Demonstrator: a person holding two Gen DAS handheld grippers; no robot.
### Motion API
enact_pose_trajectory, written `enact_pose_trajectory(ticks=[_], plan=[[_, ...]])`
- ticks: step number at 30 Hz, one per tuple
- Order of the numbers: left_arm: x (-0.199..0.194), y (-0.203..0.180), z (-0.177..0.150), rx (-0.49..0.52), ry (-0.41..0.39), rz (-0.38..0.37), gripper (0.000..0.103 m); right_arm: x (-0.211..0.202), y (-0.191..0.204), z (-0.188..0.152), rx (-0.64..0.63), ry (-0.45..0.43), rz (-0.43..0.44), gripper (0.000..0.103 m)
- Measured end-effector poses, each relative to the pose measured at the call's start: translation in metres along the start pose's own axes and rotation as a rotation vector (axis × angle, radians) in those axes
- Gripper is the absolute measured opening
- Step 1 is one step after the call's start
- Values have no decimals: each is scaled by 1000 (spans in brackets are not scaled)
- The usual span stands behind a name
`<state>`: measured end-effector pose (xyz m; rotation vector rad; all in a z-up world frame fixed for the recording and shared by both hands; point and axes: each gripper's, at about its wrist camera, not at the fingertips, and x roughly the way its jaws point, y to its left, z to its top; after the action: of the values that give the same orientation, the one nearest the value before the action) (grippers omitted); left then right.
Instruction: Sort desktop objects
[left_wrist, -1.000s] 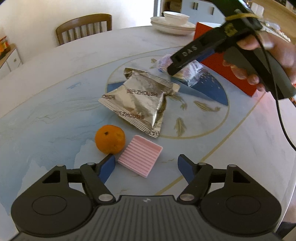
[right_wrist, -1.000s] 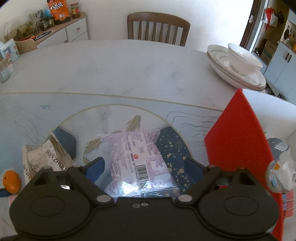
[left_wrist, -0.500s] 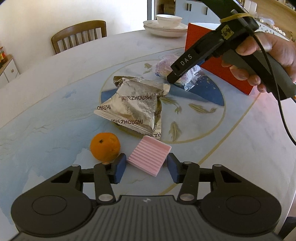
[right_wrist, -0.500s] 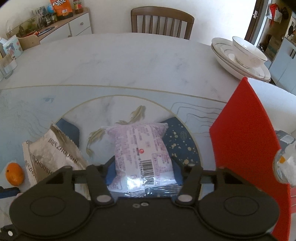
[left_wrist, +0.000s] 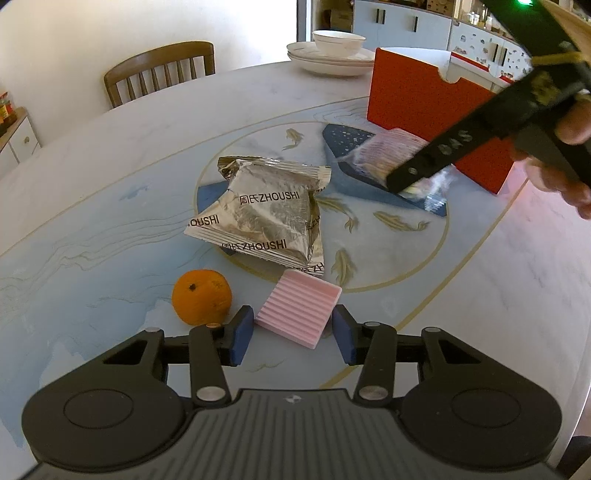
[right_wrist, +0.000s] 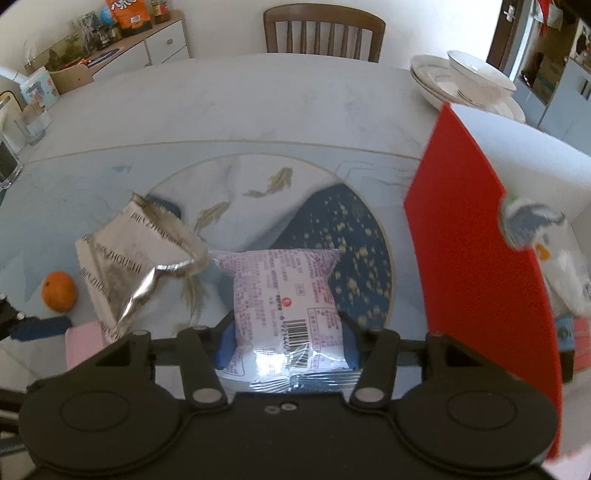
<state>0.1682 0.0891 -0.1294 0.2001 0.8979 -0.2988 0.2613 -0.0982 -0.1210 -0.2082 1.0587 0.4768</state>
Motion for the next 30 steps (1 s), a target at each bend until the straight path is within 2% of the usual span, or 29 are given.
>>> enact_pose_trajectory(ticks=[17, 30], plan=[[-14, -18, 6, -35, -25, -46, 45, -46, -3, -32, -42, -17, 18, 53], [-30, -45, 44, -62, -69, -89, 45, -93, -29, -37, 0, -76, 32, 54]])
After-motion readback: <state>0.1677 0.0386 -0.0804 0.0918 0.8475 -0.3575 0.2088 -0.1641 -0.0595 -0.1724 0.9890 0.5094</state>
